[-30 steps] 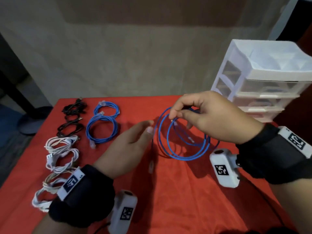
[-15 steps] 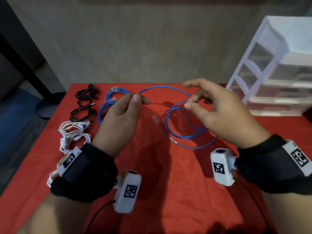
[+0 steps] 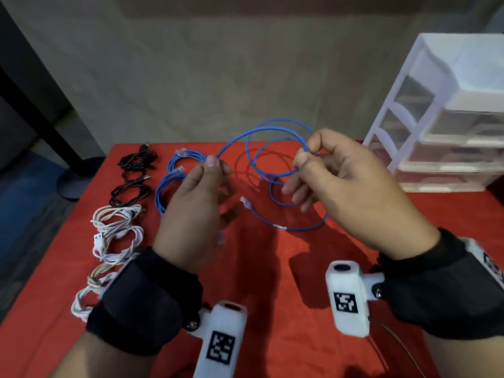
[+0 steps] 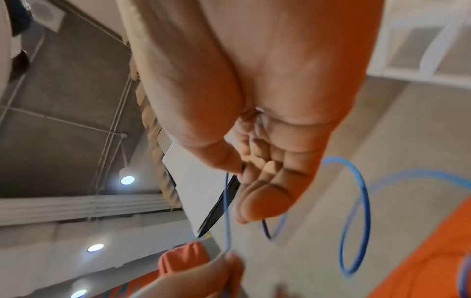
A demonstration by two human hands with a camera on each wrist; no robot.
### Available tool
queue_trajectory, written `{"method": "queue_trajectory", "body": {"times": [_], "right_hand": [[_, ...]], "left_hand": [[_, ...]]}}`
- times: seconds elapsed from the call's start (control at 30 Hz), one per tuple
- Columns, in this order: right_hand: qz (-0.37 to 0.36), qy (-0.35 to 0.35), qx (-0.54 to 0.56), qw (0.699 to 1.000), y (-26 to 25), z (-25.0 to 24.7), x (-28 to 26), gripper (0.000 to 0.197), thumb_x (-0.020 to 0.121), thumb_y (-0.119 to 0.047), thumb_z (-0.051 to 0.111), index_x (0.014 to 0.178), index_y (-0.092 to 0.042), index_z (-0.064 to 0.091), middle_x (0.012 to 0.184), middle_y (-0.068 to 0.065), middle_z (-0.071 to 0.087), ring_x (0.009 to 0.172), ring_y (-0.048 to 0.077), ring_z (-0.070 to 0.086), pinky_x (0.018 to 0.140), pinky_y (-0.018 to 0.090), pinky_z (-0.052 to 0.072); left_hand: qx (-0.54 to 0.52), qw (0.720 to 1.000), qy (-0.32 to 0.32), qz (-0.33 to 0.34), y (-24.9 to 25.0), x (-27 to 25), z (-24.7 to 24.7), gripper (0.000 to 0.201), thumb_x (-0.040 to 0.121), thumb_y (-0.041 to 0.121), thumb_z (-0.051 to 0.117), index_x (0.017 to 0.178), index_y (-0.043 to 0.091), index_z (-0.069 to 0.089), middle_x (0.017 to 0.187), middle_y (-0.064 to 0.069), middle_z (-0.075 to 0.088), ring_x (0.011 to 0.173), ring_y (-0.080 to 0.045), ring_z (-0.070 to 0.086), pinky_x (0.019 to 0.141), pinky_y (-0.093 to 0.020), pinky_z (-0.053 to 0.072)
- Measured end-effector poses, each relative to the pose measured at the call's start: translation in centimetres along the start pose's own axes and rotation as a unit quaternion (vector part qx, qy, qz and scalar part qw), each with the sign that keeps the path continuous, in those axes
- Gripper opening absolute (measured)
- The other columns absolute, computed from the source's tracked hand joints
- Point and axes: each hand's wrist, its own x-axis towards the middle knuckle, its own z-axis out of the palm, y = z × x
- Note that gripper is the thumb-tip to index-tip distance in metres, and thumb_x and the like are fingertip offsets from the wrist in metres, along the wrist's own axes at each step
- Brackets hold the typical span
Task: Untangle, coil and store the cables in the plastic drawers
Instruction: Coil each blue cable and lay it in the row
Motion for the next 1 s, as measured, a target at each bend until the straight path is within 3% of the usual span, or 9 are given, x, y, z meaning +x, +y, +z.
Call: {"method": "queue_trajectory", "body": {"times": [0.07,0.13,0.2,0.27,0.43,0.63,0.73,0.83,1.0], "right_hand": [[-0.002,-0.03,0.079,0.996,-0.1,1.7,-0.6,0.018,0.105,-0.012,0.049,0.09,-0.005,0.043,0.075,0.023,0.069,0.06,0.026,0.063,0.056,0.036,0.054],[0.002,-0.084,0.111,0.99,0.3,3.2,-1.2,0.013,0.1,-0.016,0.047,0.09,-0.009,0.046,0.077,0.023,0.07,0.06,0.026,0.065,0.056,0.035,0.056],[0.015,-0.14,0.11,0.984,0.7,4.2,-1.7,0.012,0.102,-0.011,0.046,0.09,-0.011,0.049,0.079,0.023,0.071,0.061,0.025,0.068,0.056,0.034,0.058],[0.044,-0.164,0.11,0.979,0.9,4.8,-2.0,0.017,0.106,-0.003,0.044,0.091,-0.01,0.05,0.08,0.025,0.072,0.062,0.025,0.068,0.057,0.035,0.058],[0.128,-0.121,0.162,0.971,0.9,5.5,-1.8,0.015,0.106,-0.003,0.043,0.093,-0.007,0.05,0.074,0.021,0.071,0.057,0.024,0.064,0.052,0.03,0.054],[0.179,-0.092,0.305,0.931,-0.5,4.8,-1.8,0.008,0.102,-0.011,0.047,0.102,-0.004,0.052,0.075,0.022,0.07,0.056,0.023,0.064,0.05,0.028,0.054],[0.202,-0.162,0.281,0.924,-0.3,5.5,-2.4,0.004,0.101,-0.007,0.048,0.101,-0.003,0.05,0.073,0.023,0.07,0.053,0.024,0.064,0.048,0.029,0.054],[0.177,-0.195,0.196,0.945,0.6,6.1,-2.7,0.008,0.103,-0.003,0.049,0.095,-0.006,0.051,0.073,0.02,0.071,0.053,0.023,0.064,0.051,0.03,0.055],[0.081,-0.142,0.084,0.983,1.3,4.9,-1.7,0.011,0.102,-0.002,0.052,0.093,-0.003,0.057,0.076,0.017,0.074,0.061,0.023,0.068,0.061,0.027,0.056]], "left_hand": [[-0.074,0.995,-0.02,-0.067,0.0,0.1,0.2,0.03,0.103,0.047,0.047,0.084,0.028,0.059,0.094,-0.001,0.061,0.077,-0.014,0.065,0.062,-0.029,0.058],[-0.147,0.985,-0.03,-0.081,0.5,0.5,-0.2,0.028,0.105,0.045,0.044,0.09,0.025,0.056,0.099,-0.009,0.063,0.073,-0.015,0.068,0.063,-0.03,0.059],[-0.202,0.977,-0.023,-0.063,1.4,0.8,-0.7,0.027,0.107,0.041,0.042,0.091,0.022,0.054,0.089,-0.003,0.062,0.058,-0.006,0.057,0.052,-0.019,0.053],[-0.211,0.976,-0.013,-0.046,1.9,1.0,-1.2,0.027,0.108,0.04,0.041,0.092,0.023,0.054,0.076,0.006,0.05,0.047,-0.001,0.036,0.039,-0.013,0.035],[-0.253,0.965,-0.042,-0.054,2.4,0.7,-1.6,0.033,0.108,0.032,0.042,0.077,0.02,0.042,0.067,0.007,0.031,0.044,-0.004,0.021,0.036,-0.015,0.023],[-0.125,0.985,0.0,0.118,2.0,0.6,-0.5,0.033,0.111,0.036,0.035,0.098,0.014,0.057,0.061,0.004,0.032,0.046,-0.008,0.026,0.042,-0.02,0.031],[-0.168,0.979,0.003,0.116,2.0,0.4,-0.1,0.033,0.11,0.039,0.037,0.101,0.016,0.059,0.06,0.006,0.025,0.048,-0.008,0.025,0.045,-0.021,0.034],[-0.256,0.963,-0.026,0.079,2.5,0.1,-0.1,0.03,0.109,0.035,0.041,0.104,0.012,0.059,0.06,0.006,0.022,0.048,-0.007,0.023,0.047,-0.02,0.035],[-0.367,0.923,-0.111,-0.011,2.7,0.4,-0.8,0.041,0.108,0.031,0.042,0.074,0.014,0.058,0.057,0.009,0.019,0.046,-0.006,0.026,0.059,-0.019,0.04]]}}
